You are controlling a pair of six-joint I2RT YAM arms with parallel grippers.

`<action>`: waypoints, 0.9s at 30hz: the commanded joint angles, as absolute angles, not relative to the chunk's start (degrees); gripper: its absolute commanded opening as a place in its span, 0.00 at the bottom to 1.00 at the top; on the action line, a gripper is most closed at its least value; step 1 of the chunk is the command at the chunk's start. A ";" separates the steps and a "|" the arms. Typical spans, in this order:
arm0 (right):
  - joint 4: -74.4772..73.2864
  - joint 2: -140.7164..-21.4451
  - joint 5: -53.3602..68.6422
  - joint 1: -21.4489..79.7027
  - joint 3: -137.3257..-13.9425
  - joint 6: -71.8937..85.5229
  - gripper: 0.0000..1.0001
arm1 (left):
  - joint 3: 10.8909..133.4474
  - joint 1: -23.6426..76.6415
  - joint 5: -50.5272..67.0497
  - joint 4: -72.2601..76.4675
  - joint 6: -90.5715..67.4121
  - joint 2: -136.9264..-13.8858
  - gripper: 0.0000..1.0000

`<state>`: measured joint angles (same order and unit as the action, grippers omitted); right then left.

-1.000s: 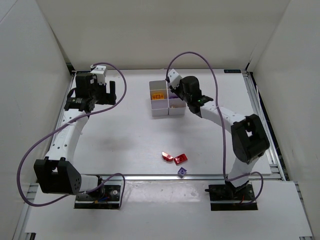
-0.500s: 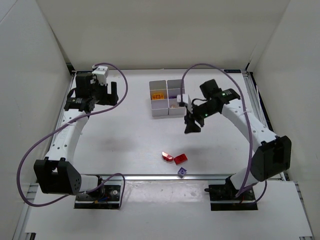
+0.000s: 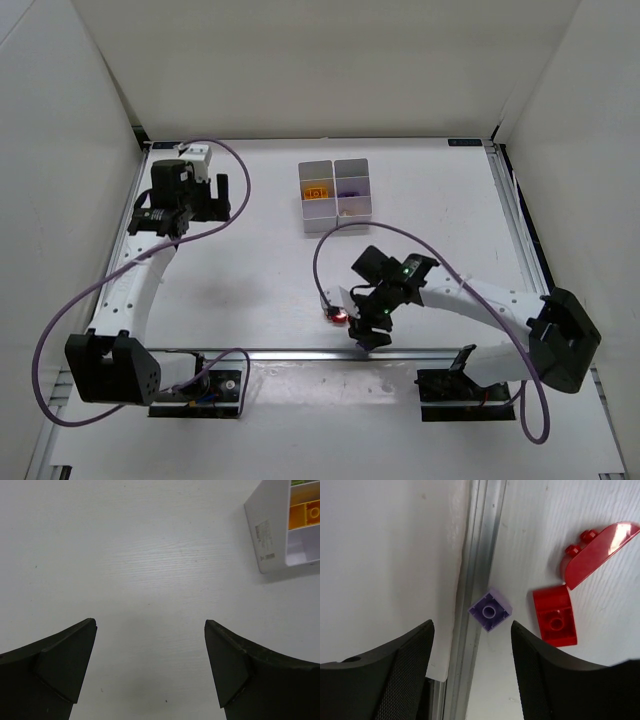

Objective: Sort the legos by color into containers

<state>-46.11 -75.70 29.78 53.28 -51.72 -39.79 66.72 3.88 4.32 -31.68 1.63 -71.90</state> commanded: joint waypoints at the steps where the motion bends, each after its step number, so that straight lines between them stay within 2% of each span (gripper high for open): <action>1: -37.89 -73.57 18.99 56.33 -47.91 -34.63 0.67 | 63.99 3.96 -1.39 -31.38 0.62 -67.94 1.00; 8: -31.38 -70.75 14.24 60.29 -40.61 -33.05 0.73 | 59.15 3.96 -2.37 -30.32 1.23 -65.04 0.99; 11: -29.97 -71.10 13.19 60.21 -39.64 -33.40 0.78 | 58.45 3.96 -2.90 -30.59 1.84 -63.64 0.99; 18: -29.27 -71.98 14.15 60.12 -39.38 -32.78 0.82 | 58.10 3.96 -3.52 -31.20 2.64 -62.40 0.99; 27: -31.90 -72.68 20.12 60.21 -39.37 -36.47 0.78 | 57.57 3.96 -3.60 -31.20 3.25 -61.96 0.99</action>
